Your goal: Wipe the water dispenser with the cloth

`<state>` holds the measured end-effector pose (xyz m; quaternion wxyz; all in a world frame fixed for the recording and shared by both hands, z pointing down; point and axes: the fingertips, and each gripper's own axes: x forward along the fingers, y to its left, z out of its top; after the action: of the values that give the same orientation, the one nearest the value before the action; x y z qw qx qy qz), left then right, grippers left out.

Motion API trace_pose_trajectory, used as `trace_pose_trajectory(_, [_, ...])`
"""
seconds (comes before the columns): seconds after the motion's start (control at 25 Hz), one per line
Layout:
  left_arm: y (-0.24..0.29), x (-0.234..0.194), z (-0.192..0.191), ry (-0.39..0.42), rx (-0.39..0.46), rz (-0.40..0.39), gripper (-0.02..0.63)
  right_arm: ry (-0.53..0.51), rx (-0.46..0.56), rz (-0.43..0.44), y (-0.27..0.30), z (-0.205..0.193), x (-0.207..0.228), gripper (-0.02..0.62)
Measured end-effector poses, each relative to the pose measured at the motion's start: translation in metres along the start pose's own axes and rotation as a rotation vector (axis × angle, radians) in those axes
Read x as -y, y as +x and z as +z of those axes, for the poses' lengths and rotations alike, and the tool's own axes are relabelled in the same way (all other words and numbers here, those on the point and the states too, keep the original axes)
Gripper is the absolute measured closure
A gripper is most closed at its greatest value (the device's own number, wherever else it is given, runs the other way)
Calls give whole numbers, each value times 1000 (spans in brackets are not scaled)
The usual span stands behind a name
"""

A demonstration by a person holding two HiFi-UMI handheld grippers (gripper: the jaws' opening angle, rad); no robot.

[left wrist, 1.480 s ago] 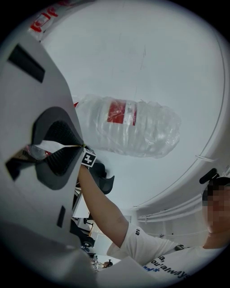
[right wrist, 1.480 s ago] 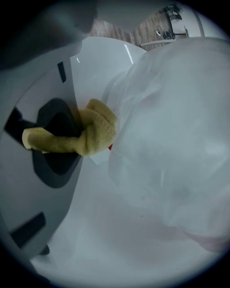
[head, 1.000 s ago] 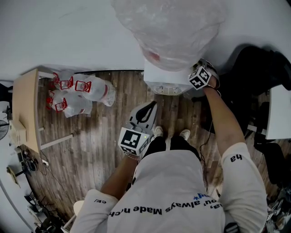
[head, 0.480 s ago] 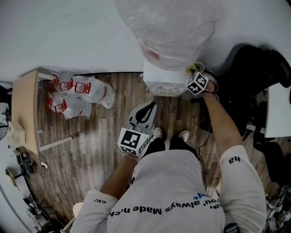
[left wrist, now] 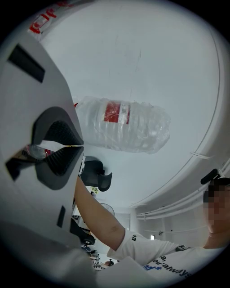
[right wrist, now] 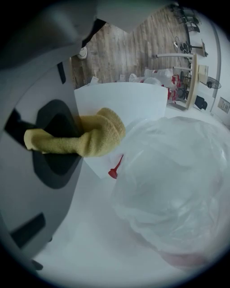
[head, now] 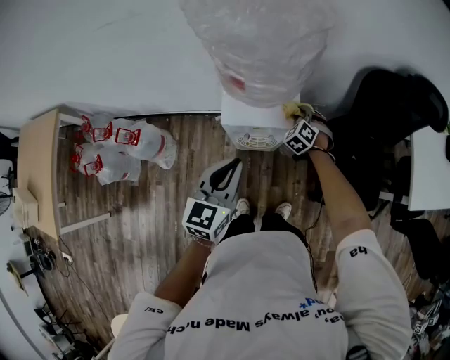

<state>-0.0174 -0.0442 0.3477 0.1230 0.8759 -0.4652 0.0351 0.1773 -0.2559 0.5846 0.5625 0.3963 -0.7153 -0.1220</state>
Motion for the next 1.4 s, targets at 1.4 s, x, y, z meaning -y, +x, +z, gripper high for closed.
trace_pose_trajectory(1.4, [-37, -2, -5, -2, 23, -11, 578, 177, -4, 15, -50, -7, -26, 538])
